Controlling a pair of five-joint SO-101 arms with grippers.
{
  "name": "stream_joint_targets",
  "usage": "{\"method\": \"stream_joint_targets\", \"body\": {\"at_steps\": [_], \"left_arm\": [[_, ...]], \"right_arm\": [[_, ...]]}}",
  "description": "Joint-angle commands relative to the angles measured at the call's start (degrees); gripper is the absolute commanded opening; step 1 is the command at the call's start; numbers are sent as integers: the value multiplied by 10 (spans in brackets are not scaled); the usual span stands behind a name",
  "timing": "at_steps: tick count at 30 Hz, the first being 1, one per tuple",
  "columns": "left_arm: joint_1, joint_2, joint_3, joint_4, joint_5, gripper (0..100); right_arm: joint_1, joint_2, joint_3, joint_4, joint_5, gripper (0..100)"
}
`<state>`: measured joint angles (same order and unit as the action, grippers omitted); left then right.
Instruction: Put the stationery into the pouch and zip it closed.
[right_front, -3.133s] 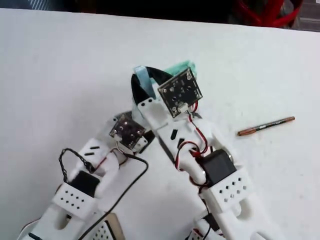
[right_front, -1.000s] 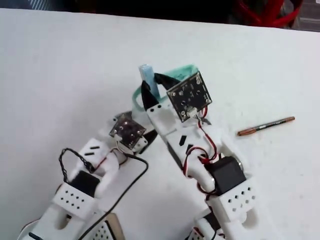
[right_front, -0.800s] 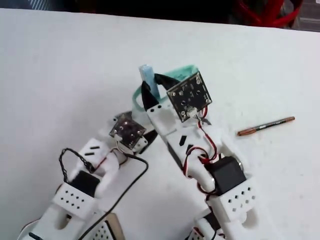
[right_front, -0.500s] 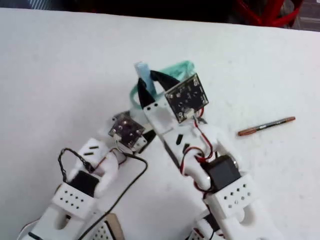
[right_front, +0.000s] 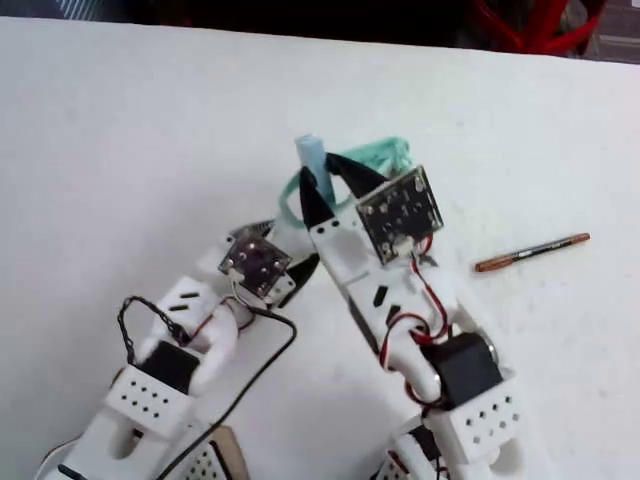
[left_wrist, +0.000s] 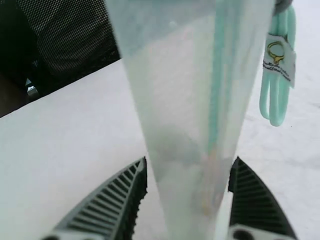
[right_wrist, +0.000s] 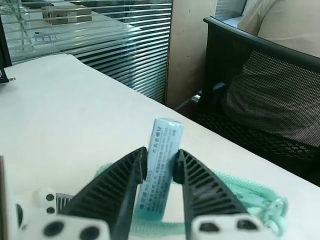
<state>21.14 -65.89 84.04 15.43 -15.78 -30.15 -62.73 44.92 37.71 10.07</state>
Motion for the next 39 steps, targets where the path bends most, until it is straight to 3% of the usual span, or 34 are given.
{"method": "stream_joint_targets", "body": {"at_steps": [1,9,28,39], "left_arm": [[0,0,-2,1,-4,268],[0,0,-2,1,-4,268],[0,-1,-2,2,-4,268],[0,0,-2,1,-4,268]], "right_arm": [[9,-10,-2,21,-3,220],[9,-11,-12,27,0,159],[16,-6,-123,53,-4,158],[72,-5,-127,50,-5,190]]}}
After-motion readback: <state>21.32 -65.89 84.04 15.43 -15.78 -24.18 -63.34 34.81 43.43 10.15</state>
